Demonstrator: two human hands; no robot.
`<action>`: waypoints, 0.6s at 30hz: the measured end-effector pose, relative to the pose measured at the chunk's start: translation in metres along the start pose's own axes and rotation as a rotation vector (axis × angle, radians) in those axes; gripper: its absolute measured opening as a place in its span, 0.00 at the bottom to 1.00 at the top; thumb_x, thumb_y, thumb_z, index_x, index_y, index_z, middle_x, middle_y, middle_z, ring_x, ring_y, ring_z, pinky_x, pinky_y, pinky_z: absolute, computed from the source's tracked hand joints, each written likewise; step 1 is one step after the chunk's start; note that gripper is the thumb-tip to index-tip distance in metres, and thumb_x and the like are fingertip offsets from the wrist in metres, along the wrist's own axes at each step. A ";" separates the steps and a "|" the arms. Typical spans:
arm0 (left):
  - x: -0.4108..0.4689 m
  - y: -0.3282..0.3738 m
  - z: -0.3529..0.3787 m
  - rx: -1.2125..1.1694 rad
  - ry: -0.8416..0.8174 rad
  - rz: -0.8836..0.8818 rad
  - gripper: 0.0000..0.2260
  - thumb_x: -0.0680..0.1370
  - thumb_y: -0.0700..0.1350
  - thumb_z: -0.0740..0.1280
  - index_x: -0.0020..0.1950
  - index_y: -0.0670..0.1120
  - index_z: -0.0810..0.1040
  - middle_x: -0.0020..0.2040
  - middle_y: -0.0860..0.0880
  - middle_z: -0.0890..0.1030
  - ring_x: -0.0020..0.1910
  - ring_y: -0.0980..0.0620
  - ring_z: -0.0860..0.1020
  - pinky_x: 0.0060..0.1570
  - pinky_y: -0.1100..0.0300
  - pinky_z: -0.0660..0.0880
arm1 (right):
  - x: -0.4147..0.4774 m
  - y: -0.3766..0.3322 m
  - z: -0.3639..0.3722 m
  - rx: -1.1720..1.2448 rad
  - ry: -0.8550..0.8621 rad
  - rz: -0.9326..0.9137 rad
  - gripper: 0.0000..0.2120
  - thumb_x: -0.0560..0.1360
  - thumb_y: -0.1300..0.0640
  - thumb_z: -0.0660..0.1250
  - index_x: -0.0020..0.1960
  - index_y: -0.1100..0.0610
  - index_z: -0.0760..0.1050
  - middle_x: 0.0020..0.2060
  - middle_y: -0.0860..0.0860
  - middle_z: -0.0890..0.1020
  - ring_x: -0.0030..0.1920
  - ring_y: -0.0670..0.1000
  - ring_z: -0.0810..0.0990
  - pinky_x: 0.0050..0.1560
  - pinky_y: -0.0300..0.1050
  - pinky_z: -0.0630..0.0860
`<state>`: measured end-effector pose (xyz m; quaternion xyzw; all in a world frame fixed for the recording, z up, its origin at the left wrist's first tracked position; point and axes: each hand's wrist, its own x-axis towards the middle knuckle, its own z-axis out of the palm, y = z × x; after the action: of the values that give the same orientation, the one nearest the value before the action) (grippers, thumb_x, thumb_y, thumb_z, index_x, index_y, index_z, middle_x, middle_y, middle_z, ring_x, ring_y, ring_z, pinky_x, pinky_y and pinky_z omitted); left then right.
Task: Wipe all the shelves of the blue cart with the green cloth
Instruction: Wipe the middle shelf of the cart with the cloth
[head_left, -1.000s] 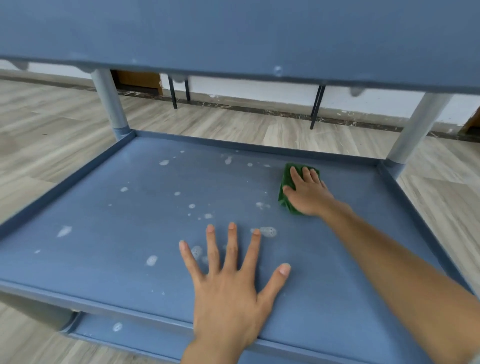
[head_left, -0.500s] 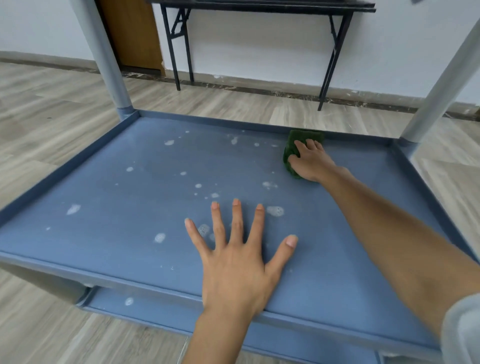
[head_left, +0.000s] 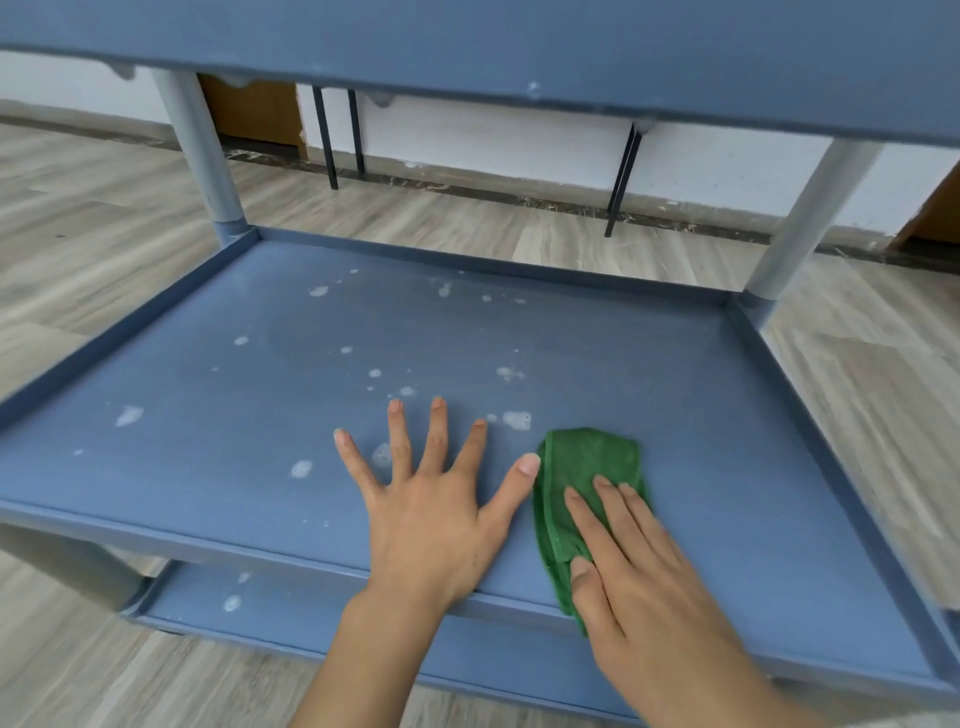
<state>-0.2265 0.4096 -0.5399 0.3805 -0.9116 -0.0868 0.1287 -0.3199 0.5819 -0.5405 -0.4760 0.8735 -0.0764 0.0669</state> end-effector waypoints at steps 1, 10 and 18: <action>0.001 -0.002 -0.002 0.027 0.004 0.014 0.40 0.73 0.78 0.32 0.80 0.64 0.57 0.84 0.53 0.50 0.81 0.43 0.34 0.67 0.30 0.23 | -0.001 -0.001 -0.001 -0.011 0.001 0.009 0.33 0.74 0.40 0.32 0.79 0.44 0.37 0.79 0.45 0.37 0.78 0.46 0.35 0.78 0.44 0.39; 0.000 -0.017 0.006 0.050 0.001 0.026 0.38 0.75 0.77 0.34 0.82 0.63 0.49 0.84 0.50 0.45 0.82 0.47 0.36 0.70 0.29 0.28 | 0.118 0.008 -0.003 -0.024 -0.007 0.055 0.31 0.81 0.42 0.44 0.80 0.46 0.38 0.80 0.51 0.39 0.79 0.51 0.36 0.78 0.52 0.38; 0.004 -0.022 -0.001 -0.030 0.080 -0.039 0.37 0.76 0.76 0.37 0.82 0.63 0.52 0.84 0.52 0.47 0.82 0.50 0.37 0.72 0.31 0.29 | 0.292 0.012 -0.015 0.023 -0.021 0.105 0.33 0.79 0.41 0.45 0.81 0.49 0.42 0.80 0.55 0.43 0.80 0.56 0.40 0.78 0.57 0.41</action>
<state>-0.2148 0.3915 -0.5440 0.3996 -0.8967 -0.0877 0.1689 -0.4899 0.3435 -0.5413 -0.4296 0.8956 -0.0780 0.0854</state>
